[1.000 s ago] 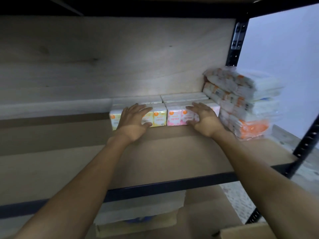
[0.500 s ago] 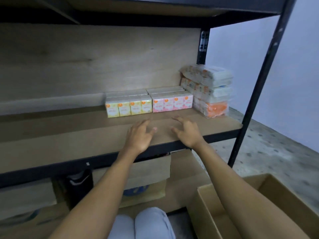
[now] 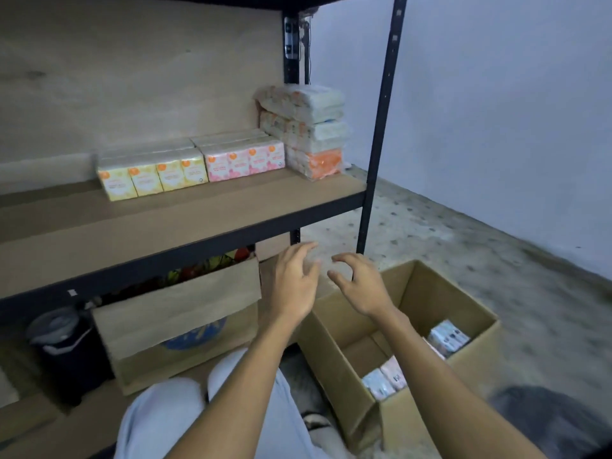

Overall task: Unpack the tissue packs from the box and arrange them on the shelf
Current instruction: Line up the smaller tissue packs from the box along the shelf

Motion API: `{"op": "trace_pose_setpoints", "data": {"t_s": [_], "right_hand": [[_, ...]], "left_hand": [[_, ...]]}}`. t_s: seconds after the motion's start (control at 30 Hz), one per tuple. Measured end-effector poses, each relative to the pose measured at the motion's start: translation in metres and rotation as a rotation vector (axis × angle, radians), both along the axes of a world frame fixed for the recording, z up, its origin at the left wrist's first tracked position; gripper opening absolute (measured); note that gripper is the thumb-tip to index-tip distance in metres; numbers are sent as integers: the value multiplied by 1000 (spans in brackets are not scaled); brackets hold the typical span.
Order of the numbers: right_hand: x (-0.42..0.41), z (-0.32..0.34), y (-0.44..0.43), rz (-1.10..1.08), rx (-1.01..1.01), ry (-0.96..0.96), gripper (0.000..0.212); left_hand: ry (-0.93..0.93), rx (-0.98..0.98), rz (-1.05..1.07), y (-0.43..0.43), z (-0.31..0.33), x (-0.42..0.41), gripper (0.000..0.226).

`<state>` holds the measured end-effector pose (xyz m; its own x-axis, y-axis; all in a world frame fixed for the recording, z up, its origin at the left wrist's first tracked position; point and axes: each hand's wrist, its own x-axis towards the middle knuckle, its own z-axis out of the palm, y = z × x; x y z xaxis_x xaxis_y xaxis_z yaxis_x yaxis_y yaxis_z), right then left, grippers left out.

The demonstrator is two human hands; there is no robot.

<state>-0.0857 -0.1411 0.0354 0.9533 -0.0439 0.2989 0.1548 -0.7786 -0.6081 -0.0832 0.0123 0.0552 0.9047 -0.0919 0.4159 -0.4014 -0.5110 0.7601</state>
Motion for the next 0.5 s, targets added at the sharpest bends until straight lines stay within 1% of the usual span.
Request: {"op": "trace_pose_setpoints", "data": {"t_s": [0.1,0.23,0.37,0.5], "right_hand": [[-12,-27,-34,-67,-19,117,39],[-24,-62,-71,-130,-10,264,40],[-26,-97,-97,-109,-69,453,48],[-22,-130,-115,-34,-150,650,54]], "left_hand": [[95,49,-51,-28,-24,-9,33],[277,120,-126,-62,-60,-16,37],[472,170,-190,-91,-95,-21,43],[632,232,-241,-110,-123,-20,48]]}}
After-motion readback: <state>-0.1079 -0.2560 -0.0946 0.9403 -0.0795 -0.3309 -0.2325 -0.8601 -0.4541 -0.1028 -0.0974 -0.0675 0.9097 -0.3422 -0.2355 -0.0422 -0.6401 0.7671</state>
